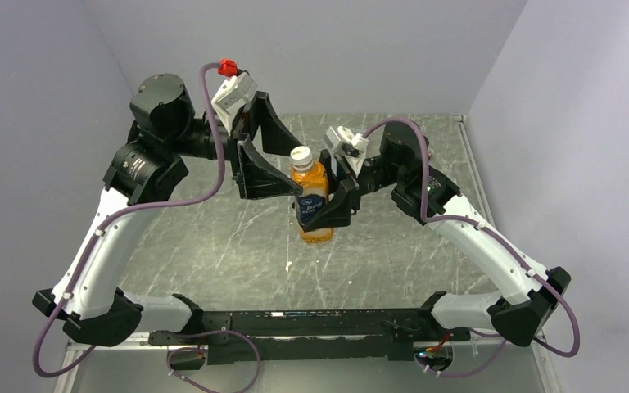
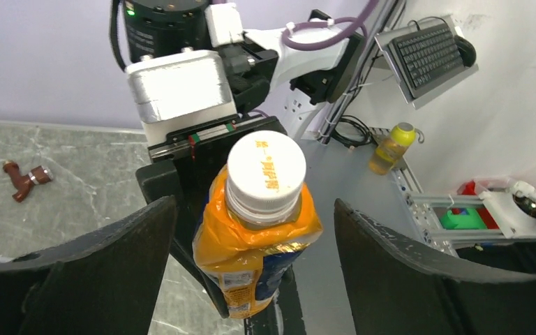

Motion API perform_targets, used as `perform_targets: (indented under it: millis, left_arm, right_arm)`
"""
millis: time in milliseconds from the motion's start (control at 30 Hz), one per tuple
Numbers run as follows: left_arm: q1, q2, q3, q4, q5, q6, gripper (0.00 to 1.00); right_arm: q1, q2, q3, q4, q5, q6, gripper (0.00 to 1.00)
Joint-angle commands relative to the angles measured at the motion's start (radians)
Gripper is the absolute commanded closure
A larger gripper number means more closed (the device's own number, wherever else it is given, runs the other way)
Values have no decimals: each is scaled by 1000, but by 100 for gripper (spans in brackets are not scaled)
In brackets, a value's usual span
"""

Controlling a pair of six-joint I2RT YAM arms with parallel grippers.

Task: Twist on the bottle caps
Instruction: Screw the bottle cap onto the plastic bottle.

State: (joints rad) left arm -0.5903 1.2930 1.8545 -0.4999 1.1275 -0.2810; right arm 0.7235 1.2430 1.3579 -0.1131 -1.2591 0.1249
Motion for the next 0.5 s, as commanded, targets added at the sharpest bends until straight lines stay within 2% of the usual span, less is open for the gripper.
perform_targets:
  millis: [0, 133, 300, 467]
  left_arm:
    - [20, -34, 41, -10, -67, 0, 11]
    - [29, -58, 21, -32, -195, 18, 10]
    - [30, -104, -43, -8, -318, 36, 11]
    - [30, -131, -77, -8, -514, 54, 11]
  right_arm:
    - [2, -25, 23, -15, 73, -77, 100]
    - [5, -41, 18, -66, 219, -114, 100]
    - [28, -78, -20, -70, 529, -116, 100]
    - [60, -92, -47, -53, 705, -116, 100]
